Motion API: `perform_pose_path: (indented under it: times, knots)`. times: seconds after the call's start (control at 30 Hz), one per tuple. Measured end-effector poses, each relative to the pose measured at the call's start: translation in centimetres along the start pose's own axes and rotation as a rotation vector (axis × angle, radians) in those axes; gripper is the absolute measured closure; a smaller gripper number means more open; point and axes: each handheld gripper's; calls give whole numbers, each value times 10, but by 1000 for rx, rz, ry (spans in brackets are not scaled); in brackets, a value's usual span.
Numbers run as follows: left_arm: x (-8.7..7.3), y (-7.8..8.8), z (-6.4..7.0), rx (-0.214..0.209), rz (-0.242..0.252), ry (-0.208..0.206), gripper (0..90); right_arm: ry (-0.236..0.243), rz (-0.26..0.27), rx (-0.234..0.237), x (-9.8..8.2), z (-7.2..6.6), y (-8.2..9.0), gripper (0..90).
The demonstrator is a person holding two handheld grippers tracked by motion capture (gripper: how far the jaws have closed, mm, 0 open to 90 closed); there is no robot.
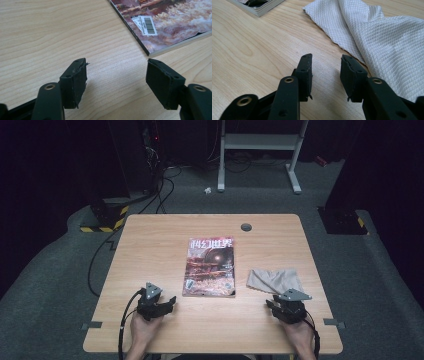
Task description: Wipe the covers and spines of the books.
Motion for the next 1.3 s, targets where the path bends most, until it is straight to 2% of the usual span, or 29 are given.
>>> perform_pose_path:
  times: [0.1, 0.23, 0.6, 1.3]
  knots:
    - [-2, -1, 1, 11, -2, -7, 330, 5, 1, -5, 0, 0, 0, 583]
    - [-5, -3, 1, 19, -3, -14, 324, -22, -6, 2, 0, 3, 0, 532]
    - [-5, -3, 2, 16, -11, -5, 283, -31, -16, 2, 0, 2, 0, 397]
    - [-5, -3, 3, 17, -12, -6, 276, -37, -18, -2, -1, 2, 0, 380]
Point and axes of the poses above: each handheld gripper's, and its own axes: y roughly backward along the jaws, x roughly out of its top, z roughly to its right, and after that the axes turned 4 degrees about -z, right-handed
